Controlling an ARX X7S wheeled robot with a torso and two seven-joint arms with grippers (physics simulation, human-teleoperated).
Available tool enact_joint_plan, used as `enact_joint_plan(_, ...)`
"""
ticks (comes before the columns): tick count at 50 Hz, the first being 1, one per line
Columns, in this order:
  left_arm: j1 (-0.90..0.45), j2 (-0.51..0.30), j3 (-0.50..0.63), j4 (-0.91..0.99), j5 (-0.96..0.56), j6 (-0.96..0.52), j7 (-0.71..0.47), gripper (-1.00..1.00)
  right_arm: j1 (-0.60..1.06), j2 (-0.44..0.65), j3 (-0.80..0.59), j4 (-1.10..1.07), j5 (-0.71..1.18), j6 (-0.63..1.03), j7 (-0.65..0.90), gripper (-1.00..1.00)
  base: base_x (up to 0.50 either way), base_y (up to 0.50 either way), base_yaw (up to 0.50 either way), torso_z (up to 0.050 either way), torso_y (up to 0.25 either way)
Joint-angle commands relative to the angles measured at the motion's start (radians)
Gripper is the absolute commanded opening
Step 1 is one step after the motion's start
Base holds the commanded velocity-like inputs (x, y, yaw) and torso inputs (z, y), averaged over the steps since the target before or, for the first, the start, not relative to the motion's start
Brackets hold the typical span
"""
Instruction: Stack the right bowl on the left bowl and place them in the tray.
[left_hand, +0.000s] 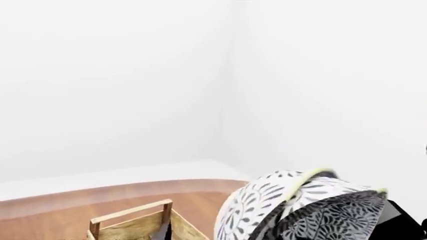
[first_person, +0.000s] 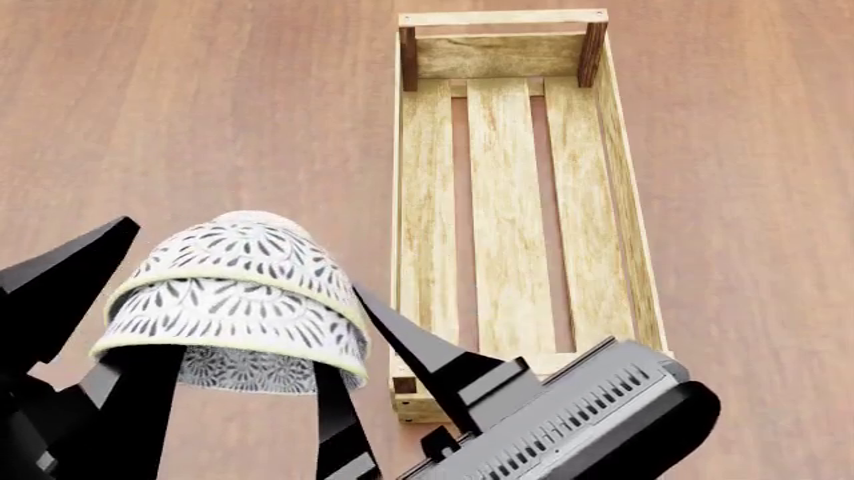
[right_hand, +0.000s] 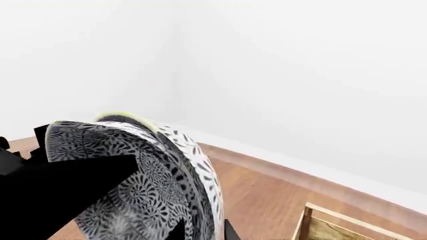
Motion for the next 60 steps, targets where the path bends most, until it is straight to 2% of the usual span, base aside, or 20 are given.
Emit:
enact_joint_plan(1, 0.0, 0.028, -0.064, -0.029, 0.012, 0.035, 0.011, 1.0, 0.015, -0.021, 0.02, 0.05, 0.004, -0.02, -0.026, -1.0, 0.0, 0.0, 0.0, 0.0, 0.0)
enact_joint_plan(23, 0.137, 0.081, 0.093, -0.023, 0.221, 0.101, 0.066, 1.0, -0.03, -0.03, 0.02, 0.081, 0.004, -0.052, -0.015, -1.0, 0.0, 0.0, 0.0, 0.0, 0.0)
enact_joint_plan(49, 0.135, 0.031, 0.008, 0.042, 0.159, 0.108, 0.012, 1.0, -0.056, -0.023, 0.023, 0.107, -0.004, -0.078, -0.014, -1.0, 0.0, 0.0, 0.0, 0.0, 0.001)
enact_joint_plan(60, 0.203, 0.004, -0.005, 0.086, 0.173, 0.145, 0.018, 1.0, -0.028, -0.013, 0.06, 0.123, 0.033, -0.064, 0.0, -1.0, 0.0, 0.0, 0.0, 0.001, 0.001)
